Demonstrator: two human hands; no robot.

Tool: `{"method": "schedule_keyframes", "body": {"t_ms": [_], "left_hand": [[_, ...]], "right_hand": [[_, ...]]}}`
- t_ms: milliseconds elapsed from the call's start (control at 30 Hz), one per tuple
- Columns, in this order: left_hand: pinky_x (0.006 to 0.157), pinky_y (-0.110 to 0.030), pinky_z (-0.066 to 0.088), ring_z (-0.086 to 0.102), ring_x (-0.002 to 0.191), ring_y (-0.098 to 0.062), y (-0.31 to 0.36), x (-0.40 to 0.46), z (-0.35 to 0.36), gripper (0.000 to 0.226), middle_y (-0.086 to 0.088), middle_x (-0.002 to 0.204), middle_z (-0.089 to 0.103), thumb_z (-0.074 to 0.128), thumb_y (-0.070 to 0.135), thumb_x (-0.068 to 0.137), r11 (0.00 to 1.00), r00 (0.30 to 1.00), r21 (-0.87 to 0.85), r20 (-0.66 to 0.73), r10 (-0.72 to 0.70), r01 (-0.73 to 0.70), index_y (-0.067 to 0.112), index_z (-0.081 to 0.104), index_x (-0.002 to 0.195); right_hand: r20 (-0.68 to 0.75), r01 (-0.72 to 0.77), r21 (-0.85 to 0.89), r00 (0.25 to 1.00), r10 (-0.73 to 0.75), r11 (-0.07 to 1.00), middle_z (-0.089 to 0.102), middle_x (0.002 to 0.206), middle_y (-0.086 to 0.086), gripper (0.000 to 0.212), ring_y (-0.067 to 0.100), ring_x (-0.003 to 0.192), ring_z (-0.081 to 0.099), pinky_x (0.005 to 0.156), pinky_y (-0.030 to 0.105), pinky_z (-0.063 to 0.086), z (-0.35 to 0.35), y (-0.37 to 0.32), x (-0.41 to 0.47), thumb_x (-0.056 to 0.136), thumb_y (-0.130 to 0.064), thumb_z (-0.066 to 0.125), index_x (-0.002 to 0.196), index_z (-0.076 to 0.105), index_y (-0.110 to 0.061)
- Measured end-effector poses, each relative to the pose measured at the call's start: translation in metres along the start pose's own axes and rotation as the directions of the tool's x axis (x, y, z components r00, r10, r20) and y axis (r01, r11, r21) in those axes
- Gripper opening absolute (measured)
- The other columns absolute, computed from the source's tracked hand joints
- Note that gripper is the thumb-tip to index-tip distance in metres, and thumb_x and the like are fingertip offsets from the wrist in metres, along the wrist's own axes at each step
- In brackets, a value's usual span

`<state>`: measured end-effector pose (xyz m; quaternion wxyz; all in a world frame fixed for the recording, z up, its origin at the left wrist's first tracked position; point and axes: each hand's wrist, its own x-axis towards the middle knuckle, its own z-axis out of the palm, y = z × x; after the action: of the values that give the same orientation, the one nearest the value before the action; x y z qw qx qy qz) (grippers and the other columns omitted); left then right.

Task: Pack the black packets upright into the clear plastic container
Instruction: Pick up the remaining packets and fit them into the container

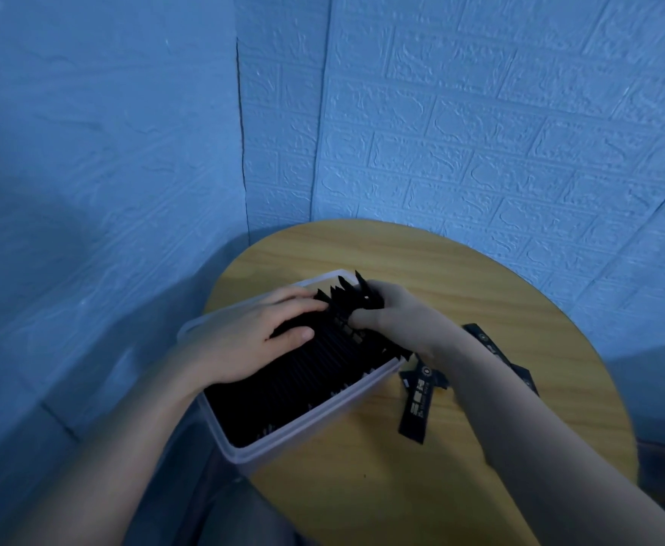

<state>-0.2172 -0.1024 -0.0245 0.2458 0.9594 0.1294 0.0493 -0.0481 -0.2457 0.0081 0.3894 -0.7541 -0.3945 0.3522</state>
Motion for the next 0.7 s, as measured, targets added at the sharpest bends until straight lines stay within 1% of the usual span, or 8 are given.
{"method": "schedule_keyframes", "body": {"t_ms": [67,100,233,300,400,467,600,700], "left_hand": [[0.111,-0.032,0.034,0.028,0.136,0.007,0.0,0.0,0.0,0.065,0.033,0.152,0.016,0.021,0.075,0.087,1.0,1.0,0.008,-0.008,0.005,-0.005,0.048,0.035,0.143],[0.112,-0.031,0.033,0.027,0.137,0.006,0.002,0.0,-0.001,0.061,0.032,0.153,0.014,0.023,0.074,0.09,1.0,1.0,0.016,0.0,0.001,-0.001,0.047,0.035,0.144],[0.113,-0.025,0.027,0.025,0.14,0.003,0.011,0.001,-0.006,0.045,0.027,0.157,0.012,0.039,0.047,0.099,0.999,0.999,0.044,0.034,-0.032,0.031,0.043,0.036,0.144],[0.112,-0.029,0.03,0.028,0.139,0.001,0.014,0.005,-0.007,0.041,0.026,0.156,0.016,0.042,0.043,0.101,0.997,0.998,0.049,0.02,-0.066,0.065,0.041,0.04,0.142],[0.106,-0.037,0.038,0.04,0.135,-0.007,0.019,0.01,0.0,0.036,0.022,0.151,0.033,0.044,0.045,0.099,0.996,0.993,0.031,-0.074,-0.086,0.089,0.036,0.048,0.134],[0.1,-0.038,0.043,0.046,0.129,-0.008,0.021,0.01,0.005,0.036,0.02,0.146,0.041,0.045,0.049,0.098,0.995,0.987,0.017,-0.127,-0.096,0.099,0.035,0.049,0.13],[0.097,-0.03,0.041,0.045,0.128,-0.005,0.022,0.007,0.007,0.037,0.022,0.147,0.039,0.045,0.049,0.098,0.995,0.985,0.012,-0.143,-0.1,0.103,0.035,0.048,0.132],[0.099,-0.031,0.041,0.042,0.132,-0.006,0.021,0.008,0.007,0.04,0.023,0.152,0.034,0.044,0.05,0.098,0.994,0.986,0.021,-0.135,-0.101,0.105,0.036,0.045,0.135]], "right_hand": [[-0.003,0.009,0.021,1.0,-0.008,1.0,0.07,0.099,0.012,0.028,0.025,0.086,0.07,0.084,0.042,0.057,0.0,0.0,0.001,0.086,-0.006,0.064,0.112,0.06,-0.012],[-0.008,0.009,0.029,1.0,-0.009,1.0,0.07,0.1,0.013,0.03,0.027,0.088,0.07,0.085,0.043,0.057,0.0,0.001,0.001,0.085,-0.005,0.065,0.113,0.06,-0.012],[-0.027,0.018,0.05,0.999,-0.017,0.999,0.07,0.101,0.009,0.033,0.025,0.09,0.069,0.082,0.038,0.058,0.003,0.001,0.002,0.083,-0.004,0.069,0.114,0.061,-0.012],[-0.038,0.019,0.045,0.999,-0.017,0.999,0.07,0.1,0.008,0.032,0.022,0.089,0.069,0.079,0.034,0.058,0.004,0.001,0.002,0.083,-0.005,0.069,0.113,0.061,-0.013],[-0.048,0.005,0.031,0.999,-0.003,1.0,0.068,0.097,0.007,0.029,0.022,0.085,0.068,0.069,0.031,0.058,0.006,0.0,0.001,0.084,-0.008,0.068,0.112,0.061,-0.013],[-0.043,0.007,0.038,0.999,-0.005,0.999,0.067,0.093,0.006,0.024,0.02,0.08,0.067,0.059,0.029,0.055,0.007,0.0,0.0,0.087,-0.011,0.065,0.11,0.06,-0.014],[-0.018,-0.004,0.076,1.0,0.006,0.997,0.066,0.091,0.007,0.023,0.016,0.072,0.065,0.056,0.025,0.052,0.003,-0.001,-0.002,0.088,-0.007,0.061,0.11,0.06,-0.011],[0.026,-0.002,0.095,1.0,0.0,0.995,0.066,0.094,0.009,0.028,0.016,0.072,0.066,0.061,0.026,0.055,-0.001,-0.001,-0.003,0.087,0.0,0.062,0.113,0.059,-0.009]]}}
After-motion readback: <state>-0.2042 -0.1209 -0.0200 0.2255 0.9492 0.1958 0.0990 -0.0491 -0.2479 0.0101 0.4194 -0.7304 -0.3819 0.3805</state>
